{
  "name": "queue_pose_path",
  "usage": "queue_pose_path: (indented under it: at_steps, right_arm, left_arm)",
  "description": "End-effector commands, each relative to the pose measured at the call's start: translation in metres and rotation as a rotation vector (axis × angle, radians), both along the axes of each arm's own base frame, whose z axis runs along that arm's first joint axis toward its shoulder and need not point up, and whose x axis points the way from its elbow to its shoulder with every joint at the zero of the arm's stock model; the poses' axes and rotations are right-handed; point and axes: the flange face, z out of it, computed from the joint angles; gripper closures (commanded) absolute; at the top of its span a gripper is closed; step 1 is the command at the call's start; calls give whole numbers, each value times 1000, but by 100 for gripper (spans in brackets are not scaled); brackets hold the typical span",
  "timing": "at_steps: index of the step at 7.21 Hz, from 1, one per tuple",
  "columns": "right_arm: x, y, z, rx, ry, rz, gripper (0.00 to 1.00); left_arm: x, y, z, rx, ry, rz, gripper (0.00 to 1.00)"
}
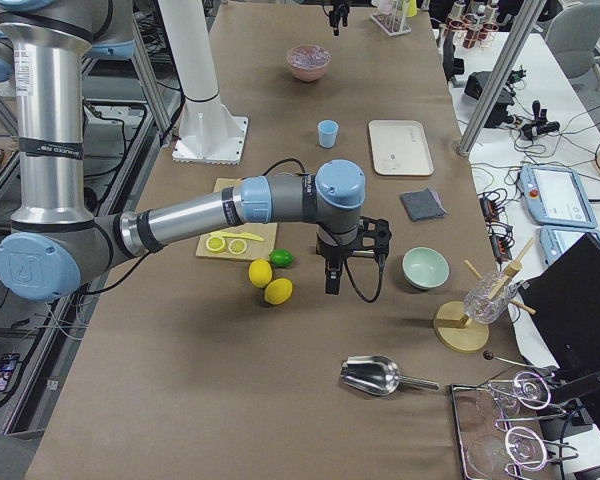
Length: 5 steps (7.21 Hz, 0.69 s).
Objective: Mash ice and strawberries in cup
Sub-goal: 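Position the left gripper above the ice bowl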
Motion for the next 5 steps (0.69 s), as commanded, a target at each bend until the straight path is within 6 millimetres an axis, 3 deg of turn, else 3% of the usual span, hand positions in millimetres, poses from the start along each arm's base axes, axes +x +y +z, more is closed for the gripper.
queue_pose_path:
  at_steps: [1, 3, 5]
  right_arm:
    - [-25, -10, -5, -33, -2, -6, 0]
    - [-34, -11, -5, -55, -5, -6, 0]
    - [-34, -11, -7, -55, -7, -1, 0]
  left_arm:
    - [11, 3, -1, -159, 34, -114, 3]
    - [16, 6, -3, -240, 44, -199, 3]
    - [42, 18, -9, -332, 59, -247, 3]
